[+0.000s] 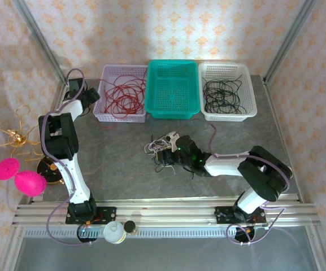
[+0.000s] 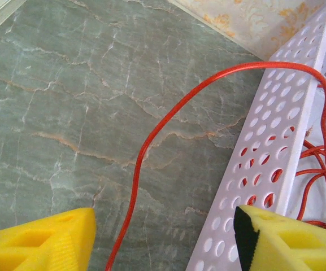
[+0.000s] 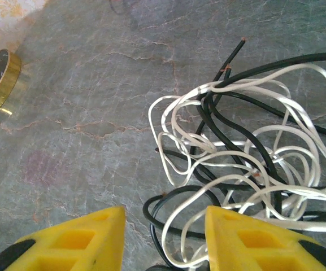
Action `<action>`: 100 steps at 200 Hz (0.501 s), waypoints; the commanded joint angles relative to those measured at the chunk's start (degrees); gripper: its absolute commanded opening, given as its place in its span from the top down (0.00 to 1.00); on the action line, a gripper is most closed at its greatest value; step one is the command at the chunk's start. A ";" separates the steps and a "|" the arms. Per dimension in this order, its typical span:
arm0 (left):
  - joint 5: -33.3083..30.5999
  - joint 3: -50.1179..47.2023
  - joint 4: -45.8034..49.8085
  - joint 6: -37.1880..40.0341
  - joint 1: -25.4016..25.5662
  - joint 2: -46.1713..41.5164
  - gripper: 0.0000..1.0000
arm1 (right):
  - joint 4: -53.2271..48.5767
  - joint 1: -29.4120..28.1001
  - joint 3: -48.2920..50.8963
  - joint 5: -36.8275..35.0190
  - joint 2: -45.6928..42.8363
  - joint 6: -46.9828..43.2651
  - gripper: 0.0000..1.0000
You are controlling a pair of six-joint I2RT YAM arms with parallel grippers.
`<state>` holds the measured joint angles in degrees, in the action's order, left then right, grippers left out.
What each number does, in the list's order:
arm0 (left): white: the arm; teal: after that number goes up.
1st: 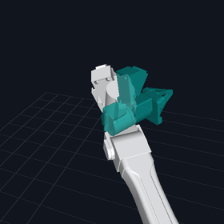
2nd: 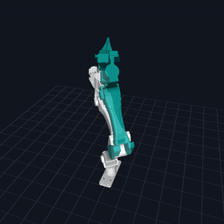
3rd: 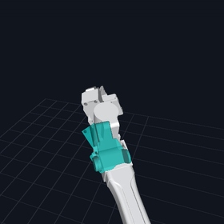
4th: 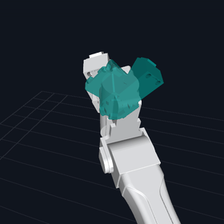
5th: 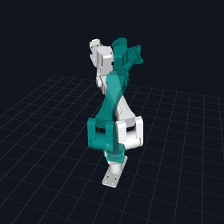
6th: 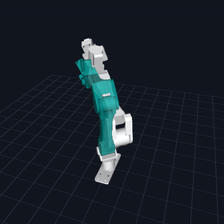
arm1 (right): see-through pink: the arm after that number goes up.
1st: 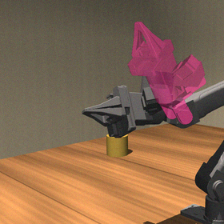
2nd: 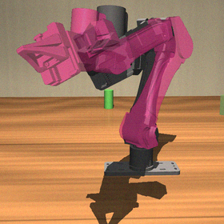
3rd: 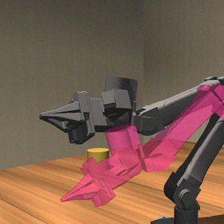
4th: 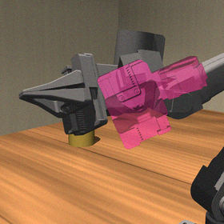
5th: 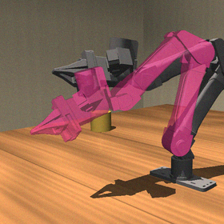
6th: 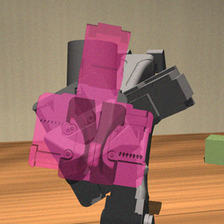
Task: Untangle the cables
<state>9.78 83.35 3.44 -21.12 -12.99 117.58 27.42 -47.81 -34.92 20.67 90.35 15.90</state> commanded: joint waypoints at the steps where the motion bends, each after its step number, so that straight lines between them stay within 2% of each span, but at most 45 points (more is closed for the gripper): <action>1: -2.61 -3.56 -0.79 -2.55 0.69 -4.13 0.36 | 1.09 0.00 -1.56 0.43 0.28 0.54 0.58; 19: -4.89 -5.12 -1.23 -3.08 0.69 -6.13 0.39 | 0.96 0.03 -1.24 0.20 0.06 0.38 0.58; 37: -11.67 -5.15 0.63 -3.13 0.74 -7.88 0.40 | 0.82 0.00 -0.74 0.08 -0.36 0.23 0.58; 58: -16.14 -4.23 3.08 -2.04 0.69 -10.26 0.33 | 0.66 0.00 -0.36 -0.28 -0.65 0.18 0.58; 92: -15.71 -0.93 6.56 -0.59 -0.21 -8.60 0.32 | 0.80 0.04 -0.77 -0.07 0.25 0.02 0.58; 100: -15.32 0.36 7.88 -0.33 -0.34 -5.81 0.32 | 1.00 0.00 -0.85 -0.04 0.40 0.22 0.58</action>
<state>-3.49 80.01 6.11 -22.65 -12.49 108.92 27.42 -47.81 -35.05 20.64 90.50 15.88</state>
